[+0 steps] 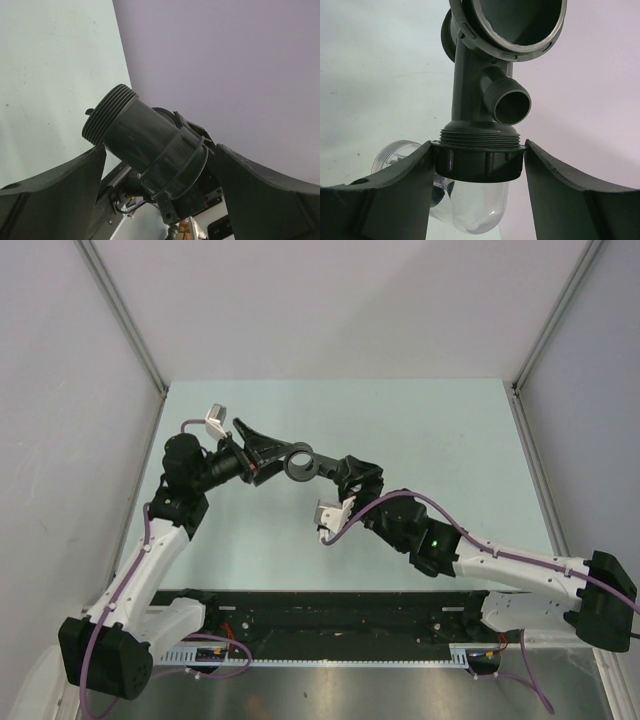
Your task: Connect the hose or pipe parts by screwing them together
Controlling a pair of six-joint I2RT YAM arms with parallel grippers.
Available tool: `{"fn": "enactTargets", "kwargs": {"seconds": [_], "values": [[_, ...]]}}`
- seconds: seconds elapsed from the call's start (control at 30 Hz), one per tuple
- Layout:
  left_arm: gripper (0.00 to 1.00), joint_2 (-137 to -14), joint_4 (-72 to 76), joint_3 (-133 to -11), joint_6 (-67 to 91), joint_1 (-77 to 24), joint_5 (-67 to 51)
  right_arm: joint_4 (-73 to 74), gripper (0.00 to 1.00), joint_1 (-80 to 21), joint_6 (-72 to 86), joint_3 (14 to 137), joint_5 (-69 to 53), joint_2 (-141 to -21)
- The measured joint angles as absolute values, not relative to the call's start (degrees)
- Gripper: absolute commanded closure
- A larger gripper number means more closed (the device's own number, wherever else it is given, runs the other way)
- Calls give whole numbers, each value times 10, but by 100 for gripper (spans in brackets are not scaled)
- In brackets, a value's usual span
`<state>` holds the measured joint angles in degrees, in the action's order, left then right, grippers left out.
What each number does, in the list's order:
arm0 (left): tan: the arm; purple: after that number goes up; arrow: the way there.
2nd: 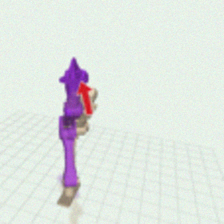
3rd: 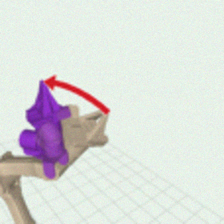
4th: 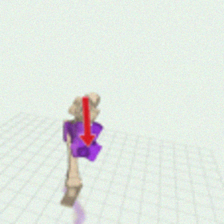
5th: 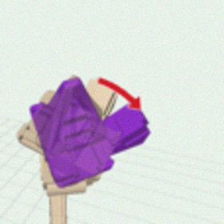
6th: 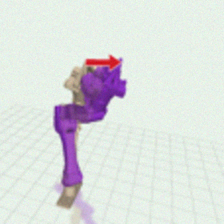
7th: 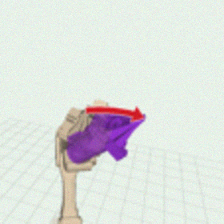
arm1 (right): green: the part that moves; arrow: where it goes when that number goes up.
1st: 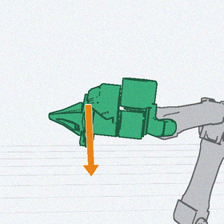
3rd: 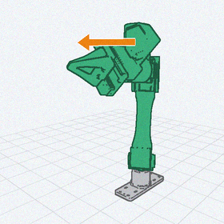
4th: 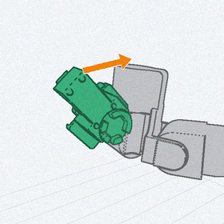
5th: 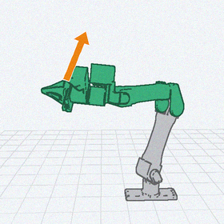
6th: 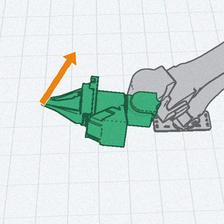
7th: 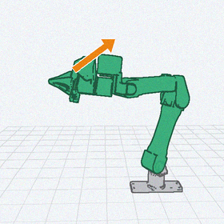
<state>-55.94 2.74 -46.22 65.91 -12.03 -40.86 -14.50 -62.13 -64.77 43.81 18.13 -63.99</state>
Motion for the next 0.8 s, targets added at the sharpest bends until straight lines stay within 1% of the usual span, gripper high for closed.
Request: {"fn": "enactTargets", "kwargs": {"seconds": [0.33,0.43,0.53,0.57,0.63,0.67,0.73,0.77,0.8], "values": [[7,-573,29,-456,709,-119,-424,-190,100,-657,-710,439,248,-675],[12,-575,29,-442,718,-119,-434,-217,100,-667,-733,439,262,-694],[25,-575,27,-436,719,-119,-438,-239,100,-677,-752,439,276,-714],[35,-575,28,-435,719,-119,-438,-241,100,-678,-754,439,278,-716],[44,-575,30,-435,715,-119,-439,-243,100,-678,-753,439,281,-717],[52,-573,33,-435,710,-119,-439,-243,100,-677,-749,438,282,-717],[55,-566,36,-434,691,-119,-437,-243,100,-673,-733,438,279,-716],[59,-561,42,-430,678,-119,-435,-242,100,-671,-721,438,274,-715],[60,-556,48,-427,668,-119,-433,-240,100,-668,-708,439,265,-712]]}}
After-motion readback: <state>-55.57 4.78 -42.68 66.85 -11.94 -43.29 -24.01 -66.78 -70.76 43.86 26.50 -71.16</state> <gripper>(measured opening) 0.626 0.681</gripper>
